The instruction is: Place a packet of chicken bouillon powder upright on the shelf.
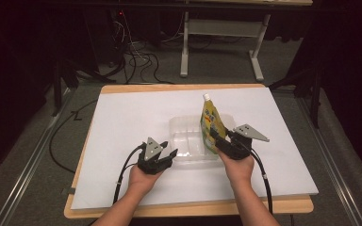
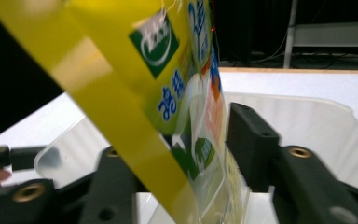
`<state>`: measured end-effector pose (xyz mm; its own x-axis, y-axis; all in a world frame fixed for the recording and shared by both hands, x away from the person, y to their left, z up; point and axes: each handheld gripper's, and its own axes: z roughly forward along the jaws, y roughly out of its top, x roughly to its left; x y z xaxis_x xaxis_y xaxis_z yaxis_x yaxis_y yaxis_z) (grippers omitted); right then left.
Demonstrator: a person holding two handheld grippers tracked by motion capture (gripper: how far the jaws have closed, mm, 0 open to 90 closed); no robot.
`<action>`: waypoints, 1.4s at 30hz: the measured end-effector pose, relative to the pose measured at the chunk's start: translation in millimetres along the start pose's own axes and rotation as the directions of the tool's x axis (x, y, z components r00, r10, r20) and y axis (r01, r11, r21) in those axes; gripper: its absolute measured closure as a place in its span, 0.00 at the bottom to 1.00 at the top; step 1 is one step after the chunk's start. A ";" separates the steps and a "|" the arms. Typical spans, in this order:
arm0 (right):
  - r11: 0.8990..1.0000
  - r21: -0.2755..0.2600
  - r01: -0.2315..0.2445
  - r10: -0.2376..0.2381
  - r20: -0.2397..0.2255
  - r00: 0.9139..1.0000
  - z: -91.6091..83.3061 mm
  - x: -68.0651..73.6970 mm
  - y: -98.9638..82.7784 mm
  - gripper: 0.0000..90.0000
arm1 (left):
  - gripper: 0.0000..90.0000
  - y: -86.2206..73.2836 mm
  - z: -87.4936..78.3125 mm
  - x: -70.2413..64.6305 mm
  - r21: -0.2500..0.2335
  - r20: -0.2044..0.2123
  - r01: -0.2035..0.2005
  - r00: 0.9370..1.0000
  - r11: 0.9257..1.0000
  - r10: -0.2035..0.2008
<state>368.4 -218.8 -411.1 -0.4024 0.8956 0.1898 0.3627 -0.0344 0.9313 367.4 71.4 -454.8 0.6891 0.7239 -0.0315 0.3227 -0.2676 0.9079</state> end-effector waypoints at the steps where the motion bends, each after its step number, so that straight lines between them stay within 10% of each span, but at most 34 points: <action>1: 1.000 0.020 0.012 -0.012 -0.014 1.000 -0.7 -0.2 -0.2 0.55 | 0.55 0.4 -1.1 0.2 -0.005 0.000 0.003 1.000 1.000 -0.003; 16: 0.995 0.022 0.092 -0.088 -0.156 0.984 -45.0 -11.3 -1.1 0.32 | 0.49 4.2 -33.4 13.2 -0.032 0.003 -0.018 1.000 0.999 0.018; 22: 0.992 0.011 0.123 -0.122 -0.073 0.990 -77.6 -48.6 -5.3 0.31 | 0.44 0.7 -52.3 37.3 -0.016 -0.025 0.032 0.999 0.999 -0.032; 26: 0.996 0.035 0.087 -0.089 0.044 0.995 -103.8 -92.3 -17.3 0.30 | 0.41 -16.7 -73.1 55.3 0.050 -0.093 -0.035 0.995 0.998 0.040; 30: 0.999 -0.008 0.044 -0.043 0.099 0.994 -113.3 -109.8 -35.3 0.31 | 0.40 -26.6 -88.8 75.7 0.020 -0.142 0.107 0.985 0.994 -0.103; 42: 0.998 0.053 0.026 -0.030 0.068 0.997 -96.9 -110.5 -44.5 0.29 | 0.38 -30.4 -91.6 72.1 0.037 -0.147 0.113 0.983 0.993 -0.107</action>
<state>315.3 -359.3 -443.4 -0.3554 0.9241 0.1403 0.3960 0.0129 0.9182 347.9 190.1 -446.3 0.5479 0.8339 -0.0663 0.4226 -0.2075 0.8822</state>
